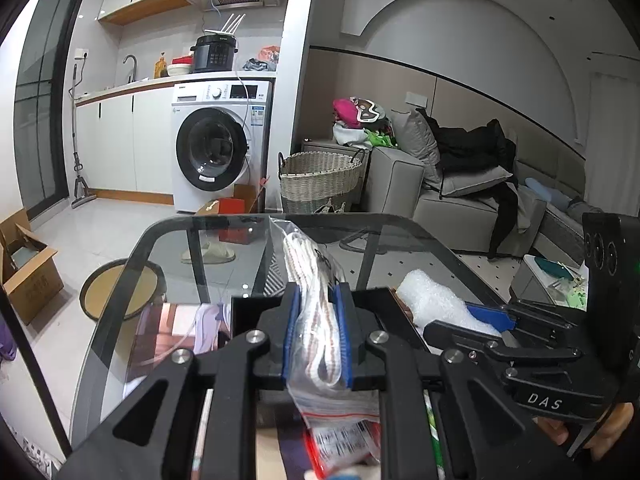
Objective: Organize soft objects
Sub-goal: 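Lift the foam with the right tool while the left tool carries the adidas bag over the box, then lower the foam into the black box and open the right tool while the left releases the bag inside, then withdraw both tools from the box and move them back over the pile, then grasp the clear bag of white rope with the right tool while the left grasps the grey cable coil, then lift the rope bag with the right tool while the left tool carries the cable over the box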
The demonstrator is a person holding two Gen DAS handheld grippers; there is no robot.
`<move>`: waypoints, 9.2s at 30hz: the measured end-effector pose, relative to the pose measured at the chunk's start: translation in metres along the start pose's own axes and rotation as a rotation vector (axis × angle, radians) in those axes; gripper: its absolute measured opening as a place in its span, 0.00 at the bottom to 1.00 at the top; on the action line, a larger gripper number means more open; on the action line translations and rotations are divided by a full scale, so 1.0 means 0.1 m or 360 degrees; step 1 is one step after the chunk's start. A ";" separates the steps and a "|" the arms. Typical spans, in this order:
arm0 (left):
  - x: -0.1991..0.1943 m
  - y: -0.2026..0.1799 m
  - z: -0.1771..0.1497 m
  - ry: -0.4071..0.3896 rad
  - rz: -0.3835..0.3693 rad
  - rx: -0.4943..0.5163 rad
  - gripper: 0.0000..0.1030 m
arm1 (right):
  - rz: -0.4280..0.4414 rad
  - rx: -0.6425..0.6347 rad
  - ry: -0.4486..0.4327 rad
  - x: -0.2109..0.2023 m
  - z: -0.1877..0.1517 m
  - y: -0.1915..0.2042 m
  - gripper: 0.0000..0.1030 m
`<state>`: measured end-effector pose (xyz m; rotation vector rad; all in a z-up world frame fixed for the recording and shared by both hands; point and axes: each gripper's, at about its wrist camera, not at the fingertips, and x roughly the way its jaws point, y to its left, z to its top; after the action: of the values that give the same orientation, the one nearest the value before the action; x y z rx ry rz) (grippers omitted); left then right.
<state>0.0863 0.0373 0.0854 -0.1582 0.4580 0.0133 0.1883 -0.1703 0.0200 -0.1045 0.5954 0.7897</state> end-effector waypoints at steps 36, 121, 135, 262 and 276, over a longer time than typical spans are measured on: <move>0.73 0.23 -0.10 0.0140 -0.0026 -0.0083 0.15 | -0.0030 -0.0027 0.0188 0.98 0.17 0.00 0.37; -0.16 -0.30 -1.36 0.0648 -0.0244 0.0540 1.00 | -0.0078 -0.0340 0.0563 0.14 -1.24 0.09 1.00; -0.01 -0.32 -1.37 0.0777 -0.0295 0.0484 0.99 | -0.0086 -0.0299 0.0572 0.36 -1.13 0.15 1.00; 0.20 0.12 0.14 0.0032 -0.0178 -0.0079 0.24 | -0.0070 -0.0067 0.0020 0.07 -0.02 0.10 0.36; 0.59 0.07 0.10 0.0091 -0.0137 -0.0044 0.24 | -0.0084 -0.0013 0.0084 0.35 0.01 0.09 0.36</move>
<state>0.1438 0.0448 0.0671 -0.2058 0.5079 -0.0696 0.2019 -0.1408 0.0032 -0.1484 0.6370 0.7403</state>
